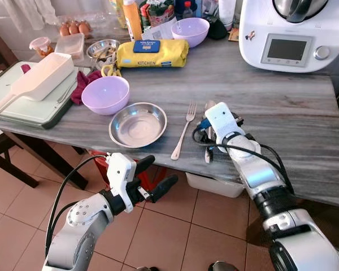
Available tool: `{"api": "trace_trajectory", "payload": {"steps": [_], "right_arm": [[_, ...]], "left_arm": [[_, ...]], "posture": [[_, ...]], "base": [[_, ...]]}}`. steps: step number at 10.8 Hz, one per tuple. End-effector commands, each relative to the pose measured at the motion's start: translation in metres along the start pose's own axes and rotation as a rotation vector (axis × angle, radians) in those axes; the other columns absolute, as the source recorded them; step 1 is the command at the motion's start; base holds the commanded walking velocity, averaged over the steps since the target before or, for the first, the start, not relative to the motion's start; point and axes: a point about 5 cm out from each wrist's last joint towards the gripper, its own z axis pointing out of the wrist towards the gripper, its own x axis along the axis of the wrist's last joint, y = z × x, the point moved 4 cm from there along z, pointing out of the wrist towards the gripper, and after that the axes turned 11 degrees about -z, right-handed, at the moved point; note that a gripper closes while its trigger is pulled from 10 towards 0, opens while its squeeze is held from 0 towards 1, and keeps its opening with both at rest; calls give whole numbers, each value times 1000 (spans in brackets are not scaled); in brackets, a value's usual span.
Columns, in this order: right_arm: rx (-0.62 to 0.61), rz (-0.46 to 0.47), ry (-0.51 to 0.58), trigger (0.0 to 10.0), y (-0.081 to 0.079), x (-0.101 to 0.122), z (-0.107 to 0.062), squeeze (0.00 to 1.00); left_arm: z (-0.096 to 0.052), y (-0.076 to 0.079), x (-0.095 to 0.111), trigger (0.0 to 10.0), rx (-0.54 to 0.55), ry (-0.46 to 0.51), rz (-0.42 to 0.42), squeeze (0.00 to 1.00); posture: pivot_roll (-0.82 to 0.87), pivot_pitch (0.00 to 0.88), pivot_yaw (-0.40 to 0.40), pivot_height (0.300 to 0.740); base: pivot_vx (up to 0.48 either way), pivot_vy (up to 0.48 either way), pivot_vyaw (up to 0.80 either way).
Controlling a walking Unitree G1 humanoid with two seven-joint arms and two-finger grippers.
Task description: Setting the table
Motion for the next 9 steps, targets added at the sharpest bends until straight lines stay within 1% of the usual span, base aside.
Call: {"api": "trace_trajectory", "payload": {"steps": [1, 6, 9], "right_arm": [[0, 17, 24, 10000, 0, 9, 3, 0], [28, 39, 86, 10000, -7, 31, 9, 0], [23, 32, 89, 10000, -6, 31, 11, 0]], "left_arm": [[-3, -1, 1, 10000, 11, -7, 12, 0], [-4, 1, 2, 10000, 16, -5, 14, 0], [-3, 0, 2, 10000, 17, -5, 16, 0]], "posture": [[-76, 163, 125, 740], [-68, 158, 119, 740], [-67, 152, 118, 740]], "base": [[0, 0, 0], [0, 0, 0], [0, 0, 0]]}}
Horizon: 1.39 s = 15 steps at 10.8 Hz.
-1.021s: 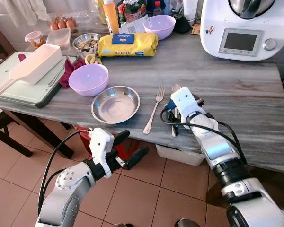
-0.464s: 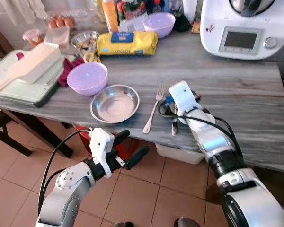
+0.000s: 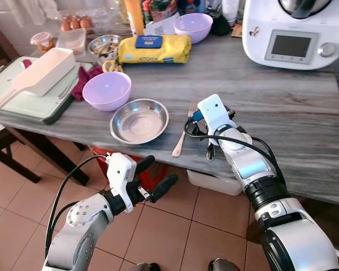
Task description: Setting the table
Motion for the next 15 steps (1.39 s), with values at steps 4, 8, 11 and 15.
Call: {"api": "trace_trajectory", "payload": {"steps": [4, 8, 11, 15], "right_arm": [[-22, 13, 4, 10000, 4, 5, 5, 0], [-28, 42, 4, 10000, 7, 8, 9, 0], [-71, 22, 37, 10000, 16, 17, 4, 0], [-88, 28, -31, 10000, 17, -6, -8, 0]], "left_arm": [[-2, 0, 3, 10000, 3, -5, 24, 0], [-2, 1, 4, 10000, 3, -3, 24, 0], [-3, 1, 2, 10000, 9, -3, 24, 0], [-1, 1, -1, 10000, -1, -9, 18, 0]], "posture": [[-63, 147, 120, 740], [-58, 149, 120, 740], [-57, 152, 116, 740], [-75, 157, 123, 740]], "base": [[0, 0, 0], [0, 0, 0], [0, 0, 0], [0, 0, 0]]}}
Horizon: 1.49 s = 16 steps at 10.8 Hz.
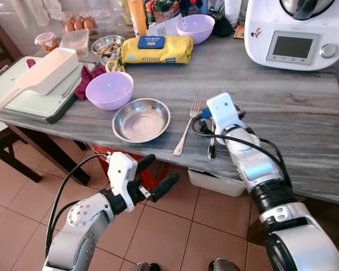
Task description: Setting the table
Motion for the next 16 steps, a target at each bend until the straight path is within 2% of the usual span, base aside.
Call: {"api": "trace_trajectory", "payload": {"steps": [1, 5, 16], "right_arm": [[-3, 9, 4, 10000, -1, 3, -1, 0], [-6, 31, -27, 10000, 4, -4, 2, 0], [75, 91, -15, 10000, -9, 8, 15, 0]], "left_arm": [[-3, -3, -4, 10000, 9, -17, 7, 0], [-6, 0, -4, 10000, 10, -23, 5, 0], [-8, 0, -2, 10000, 24, -25, 7, 0]], "posture": [[-75, 158, 124, 740], [-61, 175, 124, 740], [-40, 176, 113, 740]], "base": [[0, 0, 0], [0, 0, 0], [0, 0, 0]]}}
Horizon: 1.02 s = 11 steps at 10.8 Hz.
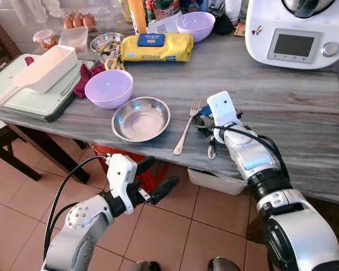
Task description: Setting the table
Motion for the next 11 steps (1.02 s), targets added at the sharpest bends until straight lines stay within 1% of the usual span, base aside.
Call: {"api": "trace_trajectory", "payload": {"steps": [1, 3, 5, 6, 7, 8, 9, 10, 11], "right_arm": [[22, 12, 26, 10000, -5, 9, 2, 0], [21, 11, 33, 10000, -4, 10, 3, 0], [25, 16, 25, 10000, -6, 6, 3, 0], [25, 20, 26, 10000, -6, 6, 3, 0], [10, 23, 43, 10000, -3, 11, 3, 0], [-8, 23, 60, 10000, 0, 15, 3, 0], [-68, 24, 117, 10000, 13, 25, -2, 0], [-117, 26, 141, 10000, 25, 27, -9, 0], [-138, 23, 144, 10000, 30, 25, -14, 0]], "left_arm": [[-5, -3, -1, 10000, 23, -10, 12, 0], [-6, -5, -3, 10000, 25, -11, 12, 0], [-6, -5, -3, 10000, 24, -14, 12, 0], [-6, -5, -3, 10000, 22, -15, 14, 0], [-5, -5, -2, 10000, 20, -15, 16, 0], [-5, -5, -2, 10000, 19, -14, 17, 0], [-4, -5, -1, 10000, 19, -11, 19, 0], [-2, -4, 0, 10000, 16, -8, 18, 0], [-1, -4, 0, 10000, 14, -7, 18, 0]], "posture": [[-38, 175, 112, 740], [-37, 173, 113, 740], [-37, 171, 117, 740], [-39, 171, 118, 740], [-38, 169, 118, 740], [-38, 167, 117, 740], [-41, 163, 119, 740], [-50, 158, 122, 740], [-53, 157, 123, 740]], "base": [[0, 0, 0], [0, 0, 0], [0, 0, 0], [0, 0, 0], [0, 0, 0], [0, 0, 0], [0, 0, 0], [0, 0, 0], [0, 0, 0]]}}
